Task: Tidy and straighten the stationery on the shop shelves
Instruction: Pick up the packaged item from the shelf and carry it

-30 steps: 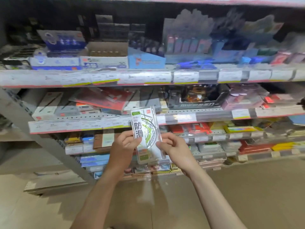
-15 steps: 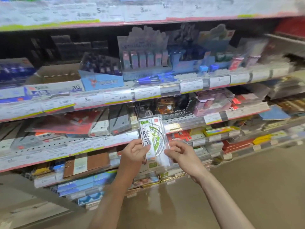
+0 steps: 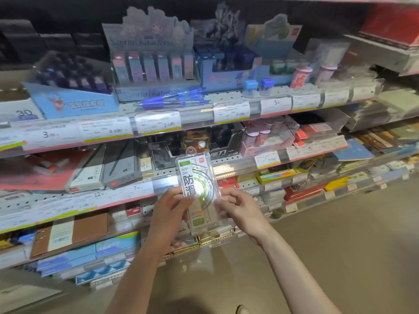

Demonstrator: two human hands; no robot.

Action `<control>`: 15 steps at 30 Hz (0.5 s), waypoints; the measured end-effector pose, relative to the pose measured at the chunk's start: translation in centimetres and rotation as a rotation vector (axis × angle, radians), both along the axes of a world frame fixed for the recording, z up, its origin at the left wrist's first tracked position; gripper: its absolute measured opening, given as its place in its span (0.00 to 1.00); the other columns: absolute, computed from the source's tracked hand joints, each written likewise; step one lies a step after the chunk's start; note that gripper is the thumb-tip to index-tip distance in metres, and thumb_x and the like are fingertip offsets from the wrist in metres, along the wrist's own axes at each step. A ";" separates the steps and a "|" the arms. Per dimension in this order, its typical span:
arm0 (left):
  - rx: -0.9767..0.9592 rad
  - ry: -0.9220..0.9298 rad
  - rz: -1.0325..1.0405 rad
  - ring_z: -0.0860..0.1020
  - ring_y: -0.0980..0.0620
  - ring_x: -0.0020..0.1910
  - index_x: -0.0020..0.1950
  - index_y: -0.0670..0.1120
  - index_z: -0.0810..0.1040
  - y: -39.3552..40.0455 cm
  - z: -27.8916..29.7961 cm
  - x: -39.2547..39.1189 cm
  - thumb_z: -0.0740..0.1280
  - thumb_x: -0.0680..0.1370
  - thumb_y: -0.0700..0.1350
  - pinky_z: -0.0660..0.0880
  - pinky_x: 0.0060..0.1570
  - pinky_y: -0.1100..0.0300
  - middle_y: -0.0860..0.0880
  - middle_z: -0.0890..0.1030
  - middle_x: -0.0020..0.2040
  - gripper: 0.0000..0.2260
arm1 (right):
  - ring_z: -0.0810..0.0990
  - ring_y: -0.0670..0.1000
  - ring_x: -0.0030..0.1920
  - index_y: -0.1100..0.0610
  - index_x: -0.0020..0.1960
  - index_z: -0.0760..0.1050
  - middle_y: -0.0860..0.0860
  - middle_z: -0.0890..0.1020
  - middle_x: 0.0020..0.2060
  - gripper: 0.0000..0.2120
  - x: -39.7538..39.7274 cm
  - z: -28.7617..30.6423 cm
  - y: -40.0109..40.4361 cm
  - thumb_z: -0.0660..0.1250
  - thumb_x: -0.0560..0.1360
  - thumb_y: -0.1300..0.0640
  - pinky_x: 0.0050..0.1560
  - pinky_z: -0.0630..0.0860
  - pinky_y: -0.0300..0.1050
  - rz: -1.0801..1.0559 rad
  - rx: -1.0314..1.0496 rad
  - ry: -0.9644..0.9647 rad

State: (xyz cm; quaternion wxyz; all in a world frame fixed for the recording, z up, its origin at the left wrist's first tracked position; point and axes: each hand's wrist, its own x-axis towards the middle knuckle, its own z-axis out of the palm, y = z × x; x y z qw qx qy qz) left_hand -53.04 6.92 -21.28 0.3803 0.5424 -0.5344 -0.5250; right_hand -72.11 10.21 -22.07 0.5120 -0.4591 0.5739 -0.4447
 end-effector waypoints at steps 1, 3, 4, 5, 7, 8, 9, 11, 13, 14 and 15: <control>0.031 0.039 0.034 0.84 0.49 0.43 0.49 0.46 0.78 -0.1 -0.2 -0.8 0.70 0.78 0.47 0.82 0.46 0.47 0.48 0.85 0.45 0.05 | 0.81 0.51 0.39 0.59 0.53 0.80 0.60 0.84 0.42 0.05 -0.8 0.0 -0.4 0.67 0.79 0.61 0.40 0.75 0.44 0.021 -0.008 -0.007; 0.075 0.099 0.107 0.85 0.50 0.43 0.50 0.48 0.78 -0.3 -0.4 -2.8 0.70 0.78 0.43 0.82 0.44 0.49 0.48 0.86 0.46 0.03 | 0.81 0.50 0.41 0.62 0.53 0.80 0.57 0.84 0.44 0.06 -2.6 -0.1 -1.1 0.65 0.80 0.62 0.39 0.76 0.42 0.064 -0.011 -0.011; 0.086 0.117 0.137 0.85 0.51 0.43 0.51 0.47 0.78 -0.2 -0.6 -3.8 0.70 0.78 0.42 0.82 0.43 0.51 0.48 0.86 0.46 0.04 | 0.81 0.51 0.41 0.62 0.53 0.81 0.57 0.84 0.44 0.06 -3.6 -0.2 -1.5 0.65 0.80 0.63 0.40 0.76 0.42 0.088 -0.013 -0.009; 0.094 0.135 0.161 0.85 0.51 0.43 0.52 0.46 0.78 -0.1 -0.7 -4.8 0.70 0.78 0.41 0.81 0.40 0.54 0.49 0.86 0.46 0.04 | 0.81 0.51 0.42 0.61 0.53 0.81 0.59 0.84 0.45 0.06 -4.7 -0.3 -1.8 0.65 0.80 0.63 0.41 0.77 0.41 0.108 -0.009 0.004; 0.094 0.148 0.194 0.85 0.51 0.42 0.53 0.44 0.79 0.5 -0.7 -6.4 0.69 0.78 0.40 0.79 0.35 0.59 0.50 0.86 0.45 0.05 | 0.82 0.50 0.43 0.60 0.52 0.80 0.61 0.84 0.46 0.05 -6.6 -0.6 -2.1 0.66 0.79 0.63 0.43 0.77 0.41 0.149 -0.005 0.029; 0.088 0.146 0.197 0.84 0.51 0.40 0.52 0.44 0.79 0.8 -0.8 -7.1 0.69 0.78 0.40 0.78 0.34 0.60 0.50 0.86 0.45 0.04 | 0.81 0.48 0.43 0.59 0.52 0.80 0.60 0.84 0.45 0.05 -7.4 -0.9 -2.3 0.67 0.78 0.63 0.43 0.76 0.40 0.172 0.001 0.039; 0.089 0.156 0.196 0.82 0.51 0.38 0.50 0.44 0.79 1.2 -1.0 -7.6 0.69 0.77 0.40 0.77 0.33 0.59 0.50 0.86 0.43 0.03 | 0.81 0.46 0.42 0.58 0.51 0.81 0.58 0.84 0.43 0.05 -8.1 -1.2 -2.4 0.67 0.78 0.64 0.42 0.75 0.38 0.196 0.015 0.049; 0.111 0.192 0.208 0.78 0.52 0.34 0.46 0.46 0.79 2.0 -1.4 -8.2 0.68 0.77 0.38 0.73 0.32 0.60 0.51 0.84 0.38 0.03 | 0.81 0.46 0.42 0.55 0.49 0.81 0.59 0.84 0.43 0.06 -8.9 -2.0 -2.6 0.68 0.78 0.64 0.44 0.76 0.40 0.253 0.041 0.057; 0.142 0.163 0.226 0.76 0.54 0.32 0.38 0.51 0.79 2.9 -2.5 -8.0 0.67 0.79 0.37 0.72 0.32 0.62 0.53 0.81 0.32 0.12 | 0.81 0.49 0.42 0.56 0.49 0.82 0.62 0.84 0.45 0.05 -9.1 -3.0 -2.6 0.68 0.77 0.63 0.46 0.76 0.45 0.303 0.061 0.090; 0.154 0.146 0.224 0.76 0.54 0.32 0.34 0.51 0.78 3.4 -3.2 -7.8 0.68 0.79 0.38 0.73 0.34 0.62 0.53 0.79 0.31 0.15 | 0.80 0.50 0.41 0.57 0.49 0.82 0.64 0.83 0.46 0.05 -9.1 -3.6 -2.5 0.68 0.77 0.63 0.46 0.76 0.45 0.324 0.077 0.102; 0.172 0.118 0.227 0.76 0.53 0.34 0.32 0.51 0.77 3.9 -3.9 -7.4 0.69 0.78 0.39 0.74 0.35 0.60 0.52 0.78 0.32 0.15 | 0.79 0.51 0.40 0.58 0.50 0.81 0.65 0.83 0.45 0.04 -8.9 -4.1 -2.4 0.69 0.77 0.64 0.44 0.76 0.44 0.345 0.098 0.110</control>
